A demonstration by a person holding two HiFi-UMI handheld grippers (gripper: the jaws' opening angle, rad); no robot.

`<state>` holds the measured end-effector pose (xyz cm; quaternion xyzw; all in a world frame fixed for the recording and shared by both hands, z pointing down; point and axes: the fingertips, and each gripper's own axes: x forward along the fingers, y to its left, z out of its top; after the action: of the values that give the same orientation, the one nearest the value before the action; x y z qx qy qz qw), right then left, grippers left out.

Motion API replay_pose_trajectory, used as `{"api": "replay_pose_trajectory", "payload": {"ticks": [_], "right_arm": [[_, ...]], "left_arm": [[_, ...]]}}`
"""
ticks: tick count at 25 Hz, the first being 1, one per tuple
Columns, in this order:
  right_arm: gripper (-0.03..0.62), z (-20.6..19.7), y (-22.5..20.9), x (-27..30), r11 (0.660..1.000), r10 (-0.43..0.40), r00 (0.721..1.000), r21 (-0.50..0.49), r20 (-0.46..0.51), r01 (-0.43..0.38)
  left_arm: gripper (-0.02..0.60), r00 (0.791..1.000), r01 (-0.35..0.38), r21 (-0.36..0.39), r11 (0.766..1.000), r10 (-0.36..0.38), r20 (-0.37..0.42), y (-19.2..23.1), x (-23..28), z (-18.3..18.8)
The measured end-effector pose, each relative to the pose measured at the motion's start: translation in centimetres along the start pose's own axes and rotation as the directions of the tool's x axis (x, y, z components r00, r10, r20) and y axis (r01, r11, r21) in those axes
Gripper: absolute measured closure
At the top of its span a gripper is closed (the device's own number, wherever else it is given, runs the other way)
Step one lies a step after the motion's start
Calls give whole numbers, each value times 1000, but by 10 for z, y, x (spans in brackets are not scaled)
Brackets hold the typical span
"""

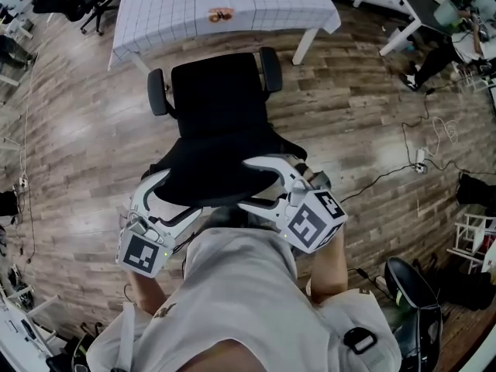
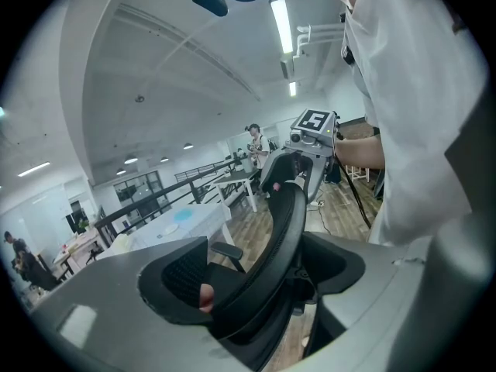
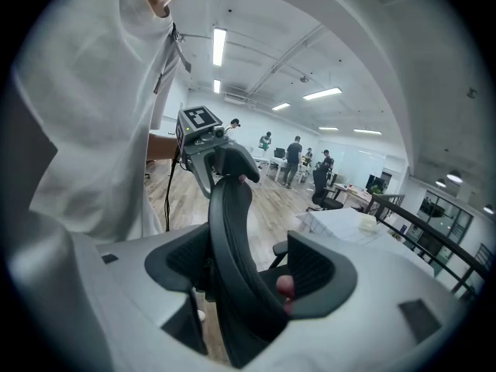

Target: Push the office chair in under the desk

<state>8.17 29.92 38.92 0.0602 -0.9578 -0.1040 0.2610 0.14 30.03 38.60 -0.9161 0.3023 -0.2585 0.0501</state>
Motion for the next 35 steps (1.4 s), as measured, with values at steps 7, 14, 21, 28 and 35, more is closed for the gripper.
{"api": "replay_pose_trajectory", "payload": {"ticks": [7, 14, 21, 28, 35], "right_arm": [[272, -2, -6, 1, 1000, 21, 1000, 15, -7, -21], [267, -3, -10, 1, 999, 31, 999, 32, -11, -31], [264, -3, -17, 4, 998, 47, 999, 47, -22, -46], [256, -9, -29, 8, 998, 43, 998, 46, -49, -41], [258, -19, -53, 12, 996, 78, 991, 59, -105, -72]], "left_arm": [[199, 1000, 24, -3, 1000, -24, -1, 4, 4, 0], [199, 998, 53, 5, 999, -53, 46, 4, 9, 1], [201, 996, 68, 15, 998, -68, 56, 11, 11, 2], [203, 996, 70, 31, 997, -71, 46, 19, 19, 0], [196, 998, 50, 21, 999, -51, 36, 39, 36, 3]]}}
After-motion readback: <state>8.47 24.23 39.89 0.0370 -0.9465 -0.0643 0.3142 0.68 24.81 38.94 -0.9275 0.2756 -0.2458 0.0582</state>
